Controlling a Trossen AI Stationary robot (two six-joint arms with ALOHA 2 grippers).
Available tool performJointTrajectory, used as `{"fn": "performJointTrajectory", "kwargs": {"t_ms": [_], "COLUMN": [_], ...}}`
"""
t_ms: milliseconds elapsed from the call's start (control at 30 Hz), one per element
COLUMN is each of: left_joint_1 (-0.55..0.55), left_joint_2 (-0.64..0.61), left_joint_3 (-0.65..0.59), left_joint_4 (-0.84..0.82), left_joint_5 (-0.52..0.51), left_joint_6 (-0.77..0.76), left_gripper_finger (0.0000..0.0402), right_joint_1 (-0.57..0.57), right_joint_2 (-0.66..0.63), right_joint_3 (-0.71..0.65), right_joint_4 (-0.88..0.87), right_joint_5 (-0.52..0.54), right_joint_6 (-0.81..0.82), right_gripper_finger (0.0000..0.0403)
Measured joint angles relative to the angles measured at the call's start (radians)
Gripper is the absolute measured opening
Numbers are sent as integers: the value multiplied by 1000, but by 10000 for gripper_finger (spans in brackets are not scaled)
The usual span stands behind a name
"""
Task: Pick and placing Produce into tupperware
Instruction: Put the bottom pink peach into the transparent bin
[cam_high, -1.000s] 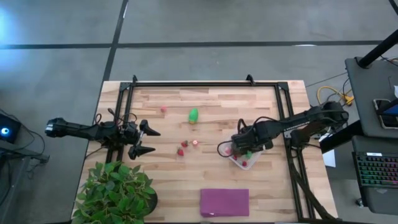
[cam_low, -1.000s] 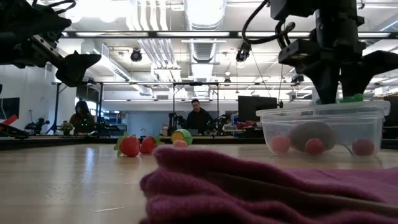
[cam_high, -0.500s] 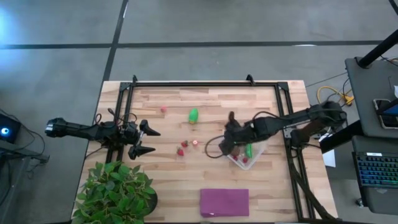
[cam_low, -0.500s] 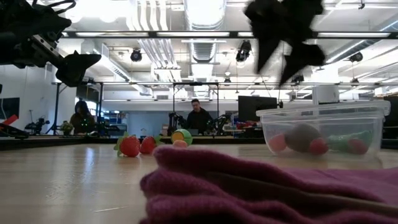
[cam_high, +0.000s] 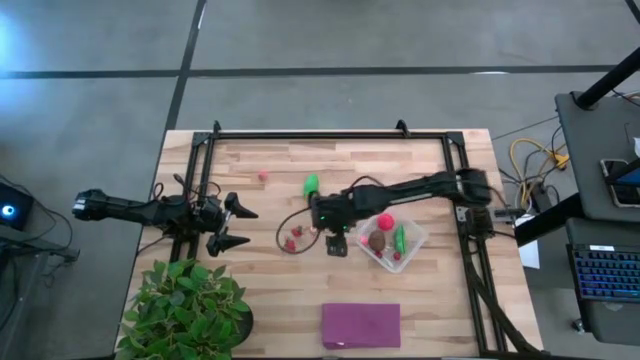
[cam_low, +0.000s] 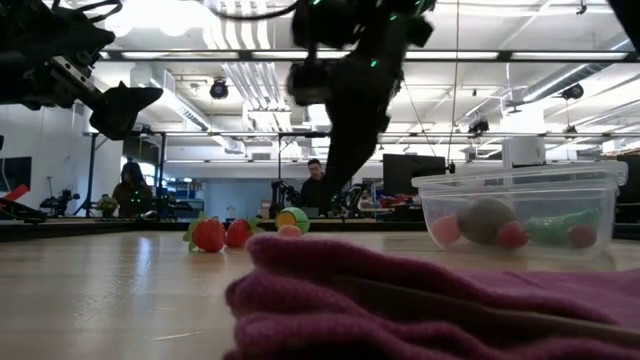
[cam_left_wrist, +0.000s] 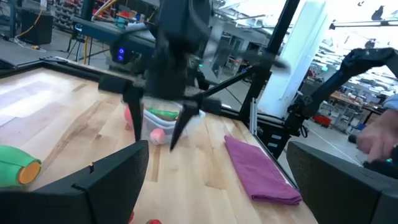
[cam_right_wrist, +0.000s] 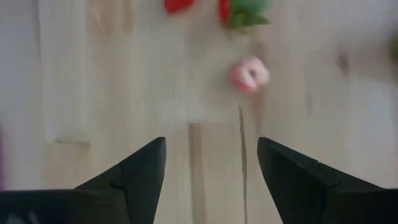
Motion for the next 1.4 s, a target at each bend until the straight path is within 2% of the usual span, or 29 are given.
{"fn": "performJointTrajectory", "kwargs": {"t_ms": [133, 300, 400, 933, 1200, 1400], "left_joint_1": [0, 0, 0, 0, 0, 0], "left_joint_2": [2, 1, 2, 0, 1, 0], "left_joint_3": [0, 0, 0, 0, 0, 0], "left_joint_4": [0, 1, 1, 1, 0, 1], "left_joint_5": [0, 0, 0, 0, 0, 0], "left_joint_6": [0, 0, 0, 0, 0, 0], "left_gripper_finger": [367, 367, 367, 367, 367, 367], "right_joint_1": [-1, -5, -7, -7, -7, -7], "right_joint_2": [74, 124, 139, 176, 181, 181], "right_joint_3": [62, 100, 108, 91, 91, 90], "right_joint_4": [-8, 16, 56, 133, 148, 148], "right_joint_5": [5, 99, 112, 107, 107, 112], "right_joint_6": [-119, -196, -233, -250, -206, -204], "right_gripper_finger": [232, 222, 219, 219, 219, 187]}}
